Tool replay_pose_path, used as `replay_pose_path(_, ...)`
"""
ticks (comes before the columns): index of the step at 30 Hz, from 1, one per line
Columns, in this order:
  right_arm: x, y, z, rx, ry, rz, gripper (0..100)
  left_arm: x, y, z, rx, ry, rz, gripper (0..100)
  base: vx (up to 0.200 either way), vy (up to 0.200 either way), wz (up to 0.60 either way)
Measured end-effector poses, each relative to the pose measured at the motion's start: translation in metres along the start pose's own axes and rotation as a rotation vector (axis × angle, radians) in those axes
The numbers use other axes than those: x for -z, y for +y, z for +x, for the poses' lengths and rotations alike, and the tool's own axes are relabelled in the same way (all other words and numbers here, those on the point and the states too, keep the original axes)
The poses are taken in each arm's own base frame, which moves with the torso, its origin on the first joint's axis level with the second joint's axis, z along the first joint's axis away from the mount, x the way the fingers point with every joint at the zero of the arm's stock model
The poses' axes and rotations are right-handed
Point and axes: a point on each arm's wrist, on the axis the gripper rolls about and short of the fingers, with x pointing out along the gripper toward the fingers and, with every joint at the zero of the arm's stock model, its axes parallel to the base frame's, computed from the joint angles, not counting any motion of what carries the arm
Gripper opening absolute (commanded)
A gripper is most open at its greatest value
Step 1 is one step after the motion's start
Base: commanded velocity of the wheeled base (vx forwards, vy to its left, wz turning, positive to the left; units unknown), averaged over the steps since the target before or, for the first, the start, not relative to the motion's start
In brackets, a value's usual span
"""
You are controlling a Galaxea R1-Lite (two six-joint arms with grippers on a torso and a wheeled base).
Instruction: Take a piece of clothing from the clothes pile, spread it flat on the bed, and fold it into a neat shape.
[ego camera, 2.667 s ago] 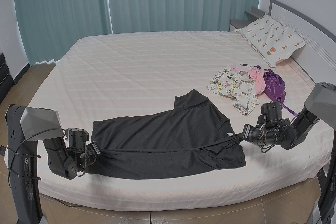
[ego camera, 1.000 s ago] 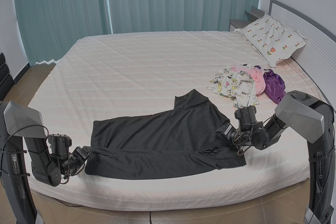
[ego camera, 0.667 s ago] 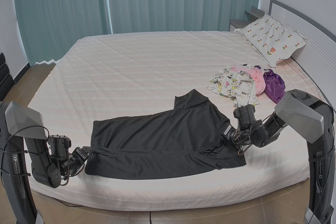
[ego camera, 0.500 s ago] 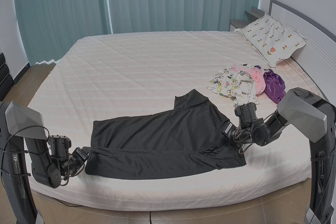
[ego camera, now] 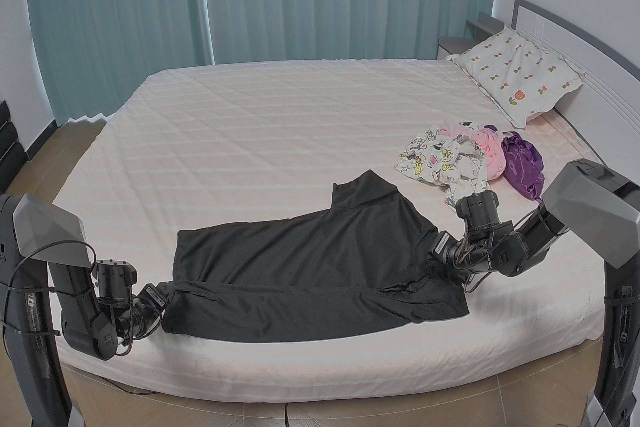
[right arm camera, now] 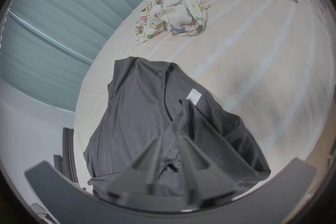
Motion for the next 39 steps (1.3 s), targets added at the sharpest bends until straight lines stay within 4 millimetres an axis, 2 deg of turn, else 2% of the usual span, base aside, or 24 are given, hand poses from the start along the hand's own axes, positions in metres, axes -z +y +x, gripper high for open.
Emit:
replay_pose_path(14, -0.002, 0.001, 0.034, -0.015, 0.017, -0.032, 100, 0.002, 0.002, -0.001, -0.009, 0.005, 0.002, 100, 0.0, 0.0, 0.0)
replay_pose_path(15, -0.003, 0.001, 0.035, -0.01, 0.022, -0.031, 0, 0.002, 0.002, -0.001, -0.01, 0.005, 0.002, 100, 0.0, 0.0, 0.0)
replay_pose_path(23, 0.001, 0.007, 0.048, 0.038, 0.045, -0.046, 0, 0.001, 0.002, -0.001, -0.011, 0.004, 0.001, 100, 0.0, 0.0, 0.0)
replay_pose_path(28, 0.004, 0.006, 0.049, 0.082, 0.059, -0.053, 0, 0.001, 0.002, -0.001, -0.011, 0.003, 0.001, 100, 0.0, 0.0, 0.0)
replay_pose_path(33, 0.001, 0.011, 0.038, 0.078, 0.054, -0.051, 0, 0.001, 0.002, -0.001, -0.011, 0.003, 0.0, 100, 0.0, 0.0, 0.0)
replay_pose_path(39, -0.005, 0.018, 0.013, 0.063, 0.042, -0.051, 0, 0.001, 0.002, -0.001, -0.011, 0.004, 0.0, 100, 0.0, 0.0, 0.0)
